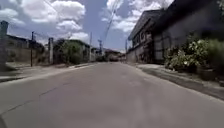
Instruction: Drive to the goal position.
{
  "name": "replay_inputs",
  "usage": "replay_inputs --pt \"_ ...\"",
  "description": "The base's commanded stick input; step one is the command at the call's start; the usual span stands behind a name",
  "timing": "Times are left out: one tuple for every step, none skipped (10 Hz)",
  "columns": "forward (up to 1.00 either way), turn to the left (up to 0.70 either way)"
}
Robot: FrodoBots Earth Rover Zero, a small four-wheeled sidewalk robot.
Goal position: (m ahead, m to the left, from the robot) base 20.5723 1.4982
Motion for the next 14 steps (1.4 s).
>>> replay_inputs --pt "1.0 0.0" --pt "1.0 0.0" --pt "1.0 0.0" --pt "1.0 -0.01" --pt "1.0 -0.03" --pt "1.0 -0.26" --pt "1.0 -0.39" --pt "1.0 -0.4" --pt "1.0 -0.3" --pt "1.0 -0.15" --pt "1.0 0.0" --pt "1.0 0.0" --pt "1.0 0.0" --pt "1.0 0.0"
